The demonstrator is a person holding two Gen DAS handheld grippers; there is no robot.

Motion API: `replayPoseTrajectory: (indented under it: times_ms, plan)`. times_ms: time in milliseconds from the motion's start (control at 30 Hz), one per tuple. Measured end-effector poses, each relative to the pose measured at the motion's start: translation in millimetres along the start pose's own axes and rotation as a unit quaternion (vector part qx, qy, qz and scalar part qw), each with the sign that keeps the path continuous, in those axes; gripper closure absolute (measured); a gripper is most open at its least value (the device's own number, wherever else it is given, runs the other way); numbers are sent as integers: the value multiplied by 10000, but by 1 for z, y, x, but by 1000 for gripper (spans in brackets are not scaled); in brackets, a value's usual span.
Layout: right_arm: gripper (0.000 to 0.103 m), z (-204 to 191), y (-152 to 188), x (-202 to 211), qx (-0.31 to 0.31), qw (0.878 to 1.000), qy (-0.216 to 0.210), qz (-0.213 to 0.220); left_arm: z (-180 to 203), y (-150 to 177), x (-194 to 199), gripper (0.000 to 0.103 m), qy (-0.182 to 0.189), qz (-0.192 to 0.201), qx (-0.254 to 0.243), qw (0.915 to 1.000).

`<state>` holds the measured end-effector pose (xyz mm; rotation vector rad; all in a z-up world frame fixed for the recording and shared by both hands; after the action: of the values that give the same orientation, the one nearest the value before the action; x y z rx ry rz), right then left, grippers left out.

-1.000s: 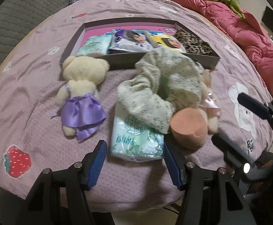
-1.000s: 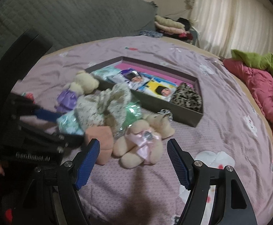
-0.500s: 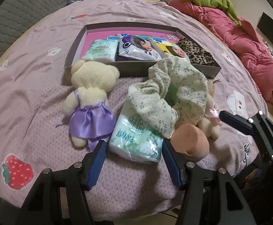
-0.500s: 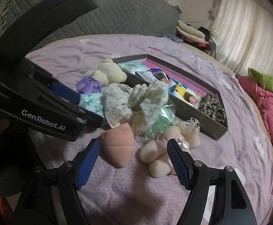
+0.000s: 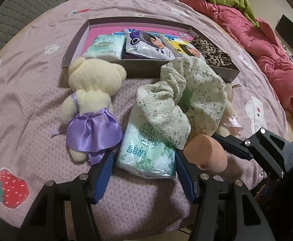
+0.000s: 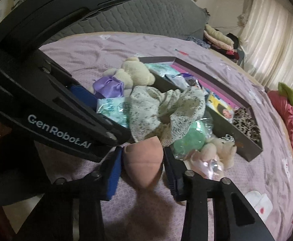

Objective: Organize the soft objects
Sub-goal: 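Grasp the large green tissue pack with the left tool while the right grasps the pink sponge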

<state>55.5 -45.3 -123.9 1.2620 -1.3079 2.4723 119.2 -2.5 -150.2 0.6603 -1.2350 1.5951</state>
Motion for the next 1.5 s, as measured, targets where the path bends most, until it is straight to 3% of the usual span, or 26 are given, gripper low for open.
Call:
replayPoseTrajectory:
  times_ms: [833,1133,1500]
  plan:
    - [63,19,12,11,-875,9945,-527,-247,0,-4,-5,47,108,52,101,9999]
    - [64,27,9,20,-1007,9938,-472,-64,-4,-2,0,52,277,173,363,9988]
    - [64,50,1,32,-1525,9872,-422,190,0,4,13,53,208,211,355,9989]
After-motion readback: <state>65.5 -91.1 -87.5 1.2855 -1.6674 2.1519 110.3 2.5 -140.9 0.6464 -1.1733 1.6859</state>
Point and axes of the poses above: each gripper's, at about its wrist camera, not at the fingertips, and x roughly against the way its jaws point, z to its right, y to its underside, the point moved 9 cm from there along -x, roughly the way its jaws point, and after that the axes turned 10 degrees about y, right-handed, at the moved point
